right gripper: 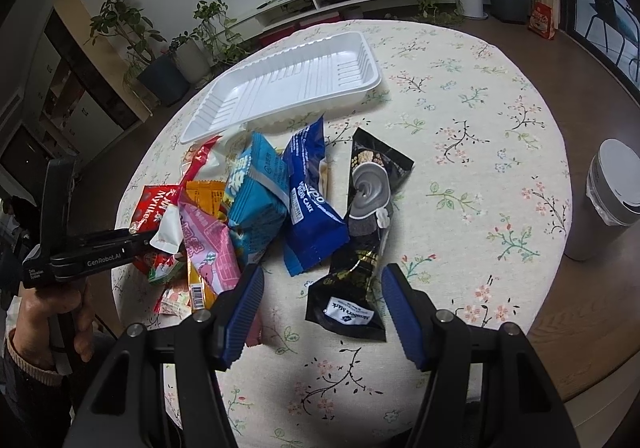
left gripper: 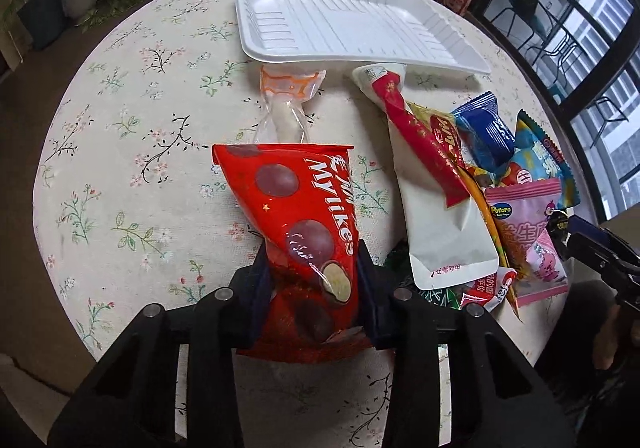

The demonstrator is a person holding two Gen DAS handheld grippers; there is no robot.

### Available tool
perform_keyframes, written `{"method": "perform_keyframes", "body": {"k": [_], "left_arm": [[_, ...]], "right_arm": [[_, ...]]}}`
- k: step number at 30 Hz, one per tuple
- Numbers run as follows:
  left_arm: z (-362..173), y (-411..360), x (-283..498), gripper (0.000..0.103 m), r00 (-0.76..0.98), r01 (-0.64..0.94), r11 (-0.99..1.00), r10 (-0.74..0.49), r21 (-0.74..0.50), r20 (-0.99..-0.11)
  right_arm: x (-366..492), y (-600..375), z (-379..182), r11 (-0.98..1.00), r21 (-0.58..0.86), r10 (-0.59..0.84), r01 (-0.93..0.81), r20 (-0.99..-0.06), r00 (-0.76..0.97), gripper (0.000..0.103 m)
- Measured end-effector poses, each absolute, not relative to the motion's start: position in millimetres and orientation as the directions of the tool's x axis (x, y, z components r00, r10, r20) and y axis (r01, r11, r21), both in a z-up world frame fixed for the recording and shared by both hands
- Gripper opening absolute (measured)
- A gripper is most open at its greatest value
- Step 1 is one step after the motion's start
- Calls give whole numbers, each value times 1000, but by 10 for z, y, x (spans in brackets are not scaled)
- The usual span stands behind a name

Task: Organize snacks
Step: 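Grasp the red Mylikes bag with the left gripper while the right grasps the black packet, then carry both packets over the white tray and open both grippers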

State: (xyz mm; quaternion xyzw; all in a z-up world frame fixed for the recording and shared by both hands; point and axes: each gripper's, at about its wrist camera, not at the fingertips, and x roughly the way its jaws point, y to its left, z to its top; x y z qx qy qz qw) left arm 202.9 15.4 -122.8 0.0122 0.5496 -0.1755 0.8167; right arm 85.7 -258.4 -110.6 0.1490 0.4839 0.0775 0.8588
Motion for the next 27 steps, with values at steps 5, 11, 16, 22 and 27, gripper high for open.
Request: {"method": "perform_keyframes", "body": {"k": [5, 11, 16, 22, 27], "left_arm": [[-1201, 241, 1953, 32, 350, 290, 937, -295, -196, -889], [-1112, 503, 1781, 31, 389, 247, 932, -348, -267, -853], [-989, 721, 1604, 31, 433, 257, 874, -486, -413, -759], [-1069, 835, 1569, 31, 430, 241, 854, -520, -461, -738], [-1106, 837, 1533, 31, 433, 239, 848, -528, -472, -730]], "right_arm": [[861, -2607, -1089, 948, 317, 267, 10, -813, 517, 56], [948, -2690, -1041, 960, 280, 225, 27, -822, 524, 54], [1123, -2761, -1081, 966, 255, 198, 45, -839, 507, 47], [1326, -2769, -1250, 972, 231, 182, 53, -870, 457, 39], [1426, -2732, -1307, 978, 202, 159, 53, -885, 438, 39]]}}
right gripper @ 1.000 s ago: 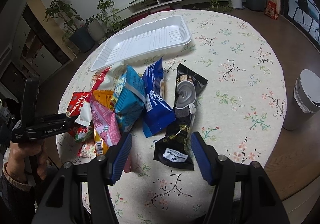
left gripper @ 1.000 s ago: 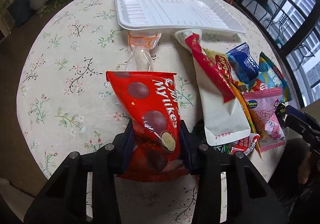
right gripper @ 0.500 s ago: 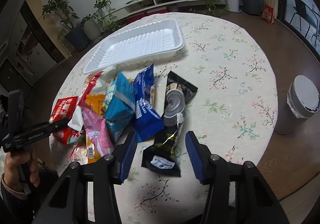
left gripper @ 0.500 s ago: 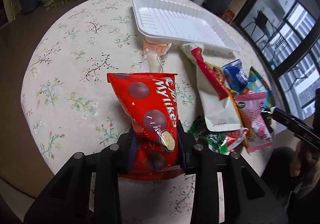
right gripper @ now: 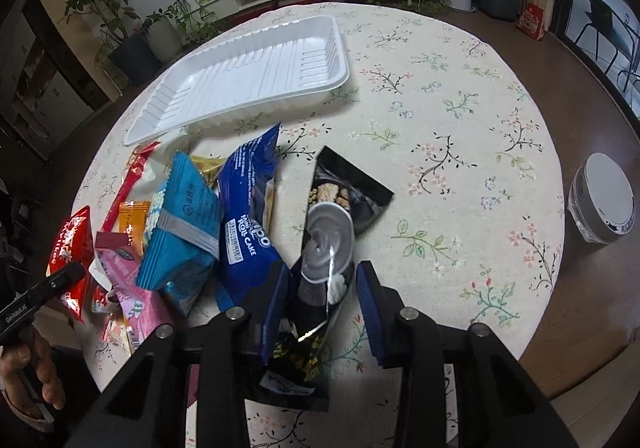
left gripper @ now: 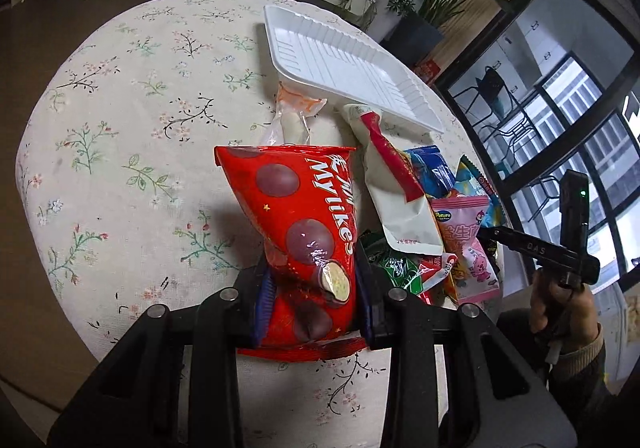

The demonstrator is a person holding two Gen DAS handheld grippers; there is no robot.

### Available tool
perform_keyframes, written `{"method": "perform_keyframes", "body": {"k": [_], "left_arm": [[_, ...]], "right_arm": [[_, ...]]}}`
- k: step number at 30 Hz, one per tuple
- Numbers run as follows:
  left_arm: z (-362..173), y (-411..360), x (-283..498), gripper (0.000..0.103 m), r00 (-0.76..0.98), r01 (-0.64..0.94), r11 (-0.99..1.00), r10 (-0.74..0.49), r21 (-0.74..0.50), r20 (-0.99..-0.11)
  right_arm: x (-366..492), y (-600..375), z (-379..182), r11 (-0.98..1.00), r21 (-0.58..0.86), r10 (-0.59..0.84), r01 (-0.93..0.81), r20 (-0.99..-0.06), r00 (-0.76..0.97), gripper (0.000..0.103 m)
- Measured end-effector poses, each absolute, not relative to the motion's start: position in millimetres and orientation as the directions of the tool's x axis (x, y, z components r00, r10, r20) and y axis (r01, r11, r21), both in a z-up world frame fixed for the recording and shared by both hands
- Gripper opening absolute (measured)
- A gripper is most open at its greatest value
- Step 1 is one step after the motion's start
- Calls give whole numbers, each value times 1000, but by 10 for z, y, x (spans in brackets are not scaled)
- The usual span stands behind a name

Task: Organize snacks
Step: 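Carry both packets over the white tray and open both grippers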

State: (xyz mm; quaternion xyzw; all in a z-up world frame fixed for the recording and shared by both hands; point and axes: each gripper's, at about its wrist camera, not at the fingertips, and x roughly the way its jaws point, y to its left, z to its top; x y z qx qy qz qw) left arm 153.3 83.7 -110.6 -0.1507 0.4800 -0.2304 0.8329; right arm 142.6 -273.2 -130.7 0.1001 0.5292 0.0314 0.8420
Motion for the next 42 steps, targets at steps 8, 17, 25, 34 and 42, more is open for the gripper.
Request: {"method": "perform_keyframes", "body": {"k": [8, 17, 25, 34, 42], "left_arm": [[-1158, 827, 1544, 31, 429, 241, 854, -519, -460, -739], [-1178, 838, 1537, 31, 429, 235, 861, -508, -451, -747], [-1177, 823, 1533, 31, 429, 239, 865, -501, -441, -751], [-1151, 888, 1523, 31, 445, 228, 856, -516, -464, -732], [-1016, 950, 1560, 31, 460, 229, 857, -514, -462, -724]], "right_arm": [[1471, -2554, -1411, 997, 73, 65, 3, -903, 424, 37], [1434, -2628, -1408, 997, 77, 73, -6, -919, 388, 32], [1410, -2592, -1405, 999, 40, 46, -24, -924, 380, 23], [1320, -2745, -1294, 995, 102, 89, 10, -908, 409, 21], [1335, -3097, -1167, 971, 229, 176, 64, -873, 454, 21]]}}
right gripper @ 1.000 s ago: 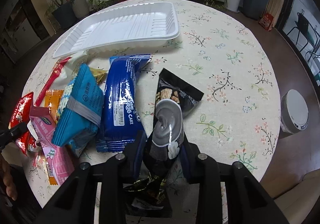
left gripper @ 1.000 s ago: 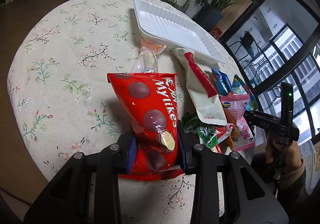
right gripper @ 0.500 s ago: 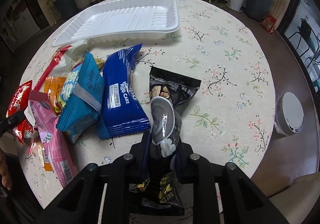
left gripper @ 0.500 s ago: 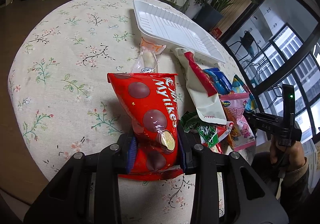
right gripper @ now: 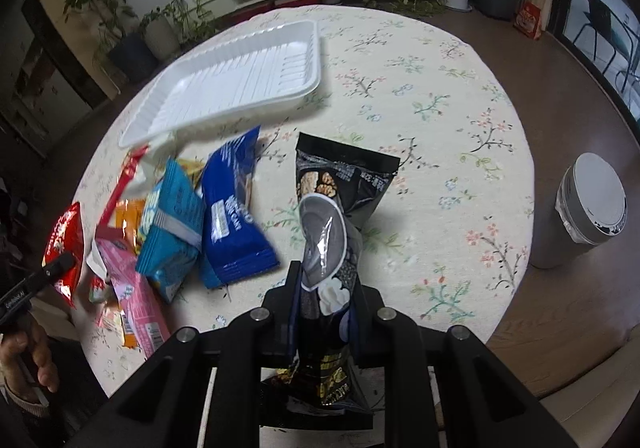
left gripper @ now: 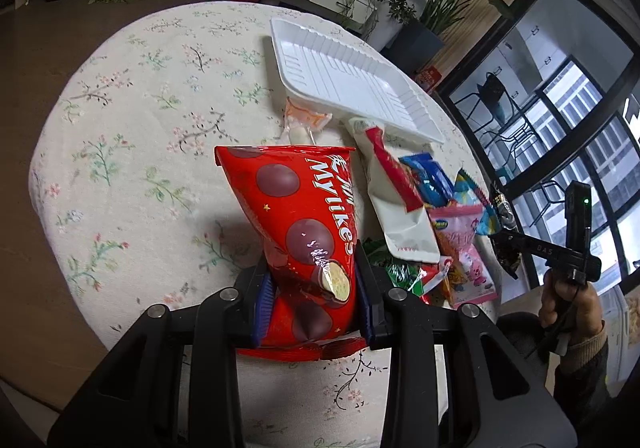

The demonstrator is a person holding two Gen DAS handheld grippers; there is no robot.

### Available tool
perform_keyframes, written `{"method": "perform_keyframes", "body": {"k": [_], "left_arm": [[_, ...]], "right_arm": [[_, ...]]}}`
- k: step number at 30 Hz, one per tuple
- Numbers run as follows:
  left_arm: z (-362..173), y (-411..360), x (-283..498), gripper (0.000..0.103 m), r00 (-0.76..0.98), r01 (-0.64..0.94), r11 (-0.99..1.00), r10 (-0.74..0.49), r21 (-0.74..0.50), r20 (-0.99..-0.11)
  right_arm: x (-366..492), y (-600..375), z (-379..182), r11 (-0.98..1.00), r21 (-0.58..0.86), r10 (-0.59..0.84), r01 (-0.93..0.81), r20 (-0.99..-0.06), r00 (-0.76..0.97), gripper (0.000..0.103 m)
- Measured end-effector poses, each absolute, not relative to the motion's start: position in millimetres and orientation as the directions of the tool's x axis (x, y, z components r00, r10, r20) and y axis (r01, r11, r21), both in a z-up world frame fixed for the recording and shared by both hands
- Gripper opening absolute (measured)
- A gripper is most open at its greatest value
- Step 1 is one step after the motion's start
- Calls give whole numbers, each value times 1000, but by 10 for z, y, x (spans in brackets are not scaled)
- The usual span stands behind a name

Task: Organize snacks
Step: 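Carry both packets over the white tray and open both grippers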

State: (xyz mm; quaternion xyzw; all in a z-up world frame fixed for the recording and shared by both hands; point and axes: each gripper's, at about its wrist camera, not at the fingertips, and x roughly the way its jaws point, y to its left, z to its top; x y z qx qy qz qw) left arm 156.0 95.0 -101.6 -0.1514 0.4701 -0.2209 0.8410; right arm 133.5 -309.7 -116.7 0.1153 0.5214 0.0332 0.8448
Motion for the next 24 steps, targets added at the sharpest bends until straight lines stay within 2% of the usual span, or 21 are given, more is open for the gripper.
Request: {"method": "perform_keyframes", "body": {"k": [6, 16, 19, 24], "left_arm": [[-651, 986, 1827, 31, 503, 270, 876, -483, -401, -717], [-8, 563, 2954, 31, 531, 356, 888, -448, -290, -719], [-28, 369, 3305, 31, 500, 363, 884, -451, -294, -739], [-350, 40, 3759, 31, 454, 349, 903, -398, -251, -797]], "right_arm": [[1598, -3247, -977, 958, 281, 210, 67, -837, 505, 20], [2499, -3133, -439, 939, 341, 300, -41, -756, 582, 21], [2867, -2919, -389, 946, 311, 309, -95, -764, 566, 21], [3348, -2635, -580, 943, 303, 331, -140, -794, 510, 21]]}}
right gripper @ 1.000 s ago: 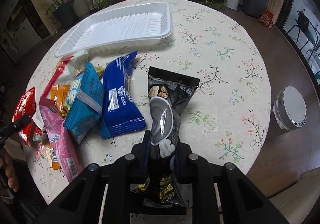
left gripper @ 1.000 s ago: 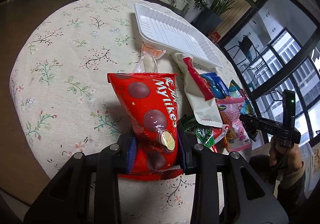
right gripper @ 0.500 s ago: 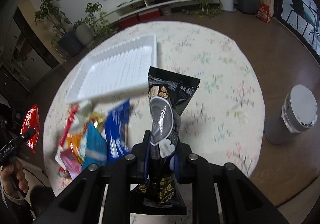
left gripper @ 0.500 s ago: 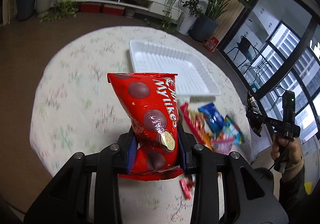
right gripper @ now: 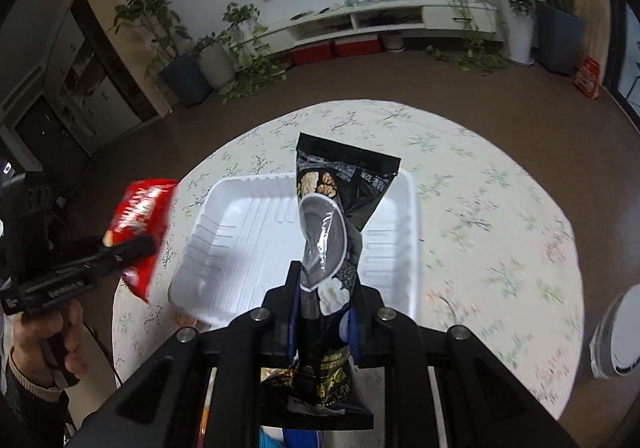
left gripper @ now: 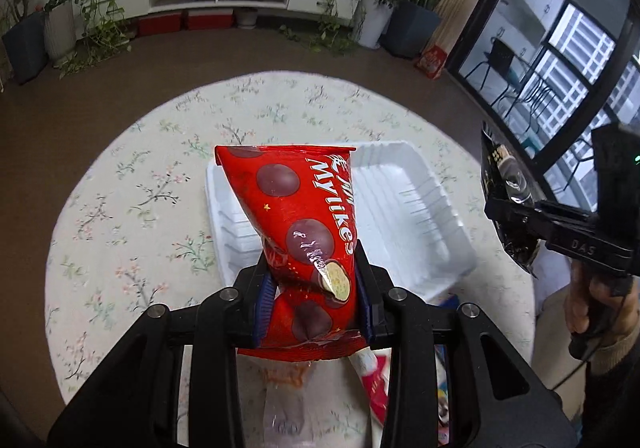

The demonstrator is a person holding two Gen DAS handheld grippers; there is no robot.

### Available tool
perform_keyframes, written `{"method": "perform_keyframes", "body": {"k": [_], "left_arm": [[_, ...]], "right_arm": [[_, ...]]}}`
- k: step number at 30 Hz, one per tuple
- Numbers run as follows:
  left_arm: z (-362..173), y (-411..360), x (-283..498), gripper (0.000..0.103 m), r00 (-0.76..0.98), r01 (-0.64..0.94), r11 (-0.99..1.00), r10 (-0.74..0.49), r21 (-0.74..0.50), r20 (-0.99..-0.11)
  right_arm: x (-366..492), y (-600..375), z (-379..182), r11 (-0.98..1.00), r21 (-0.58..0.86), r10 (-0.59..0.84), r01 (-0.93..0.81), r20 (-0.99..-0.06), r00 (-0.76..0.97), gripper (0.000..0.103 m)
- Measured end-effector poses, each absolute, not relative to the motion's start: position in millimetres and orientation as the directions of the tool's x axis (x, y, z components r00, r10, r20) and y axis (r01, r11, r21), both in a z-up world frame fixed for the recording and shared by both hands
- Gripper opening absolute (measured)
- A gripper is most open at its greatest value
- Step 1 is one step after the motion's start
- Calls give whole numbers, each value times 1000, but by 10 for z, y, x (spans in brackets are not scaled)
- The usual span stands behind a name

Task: Organize snacks
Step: 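Carry both packets over the white tray and open both grippers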

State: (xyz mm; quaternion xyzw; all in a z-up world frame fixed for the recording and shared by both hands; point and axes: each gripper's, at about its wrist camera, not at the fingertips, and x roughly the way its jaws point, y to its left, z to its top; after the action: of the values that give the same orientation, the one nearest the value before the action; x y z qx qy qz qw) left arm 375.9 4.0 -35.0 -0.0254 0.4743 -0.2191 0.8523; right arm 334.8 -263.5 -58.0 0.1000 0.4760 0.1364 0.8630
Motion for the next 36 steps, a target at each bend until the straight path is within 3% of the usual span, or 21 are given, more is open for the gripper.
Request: {"method": "perform_keyframes", "body": {"k": [9, 26, 30, 32, 36], "left_arm": [[-978, -328, 4064, 31, 395, 342, 910, -365, -233, -843], [-1302, -517, 4225, 34, 405, 331, 931, -289, -156, -867], [-1277, -470, 4212, 34, 416, 314, 933, -302, -176, -858], [-1234, -429, 4165, 35, 423, 310, 933, -308, -184, -852], [-1132, -370, 4120, 45, 451, 303, 934, -314, -188, -835]], "right_arm": [[3754, -2453, -1182, 955, 270, 297, -125, -854, 427, 21], [3794, -2281, -1468, 976, 144, 200, -165, -892, 405, 23], [3741, -2221, -1468, 979, 88, 159, -184, -894, 419, 29], [3711, -2192, -1453, 980, 56, 135, -191, -891, 434, 38], [3654, -2196, -1397, 981, 38, 123, -193, -884, 451, 45]]}}
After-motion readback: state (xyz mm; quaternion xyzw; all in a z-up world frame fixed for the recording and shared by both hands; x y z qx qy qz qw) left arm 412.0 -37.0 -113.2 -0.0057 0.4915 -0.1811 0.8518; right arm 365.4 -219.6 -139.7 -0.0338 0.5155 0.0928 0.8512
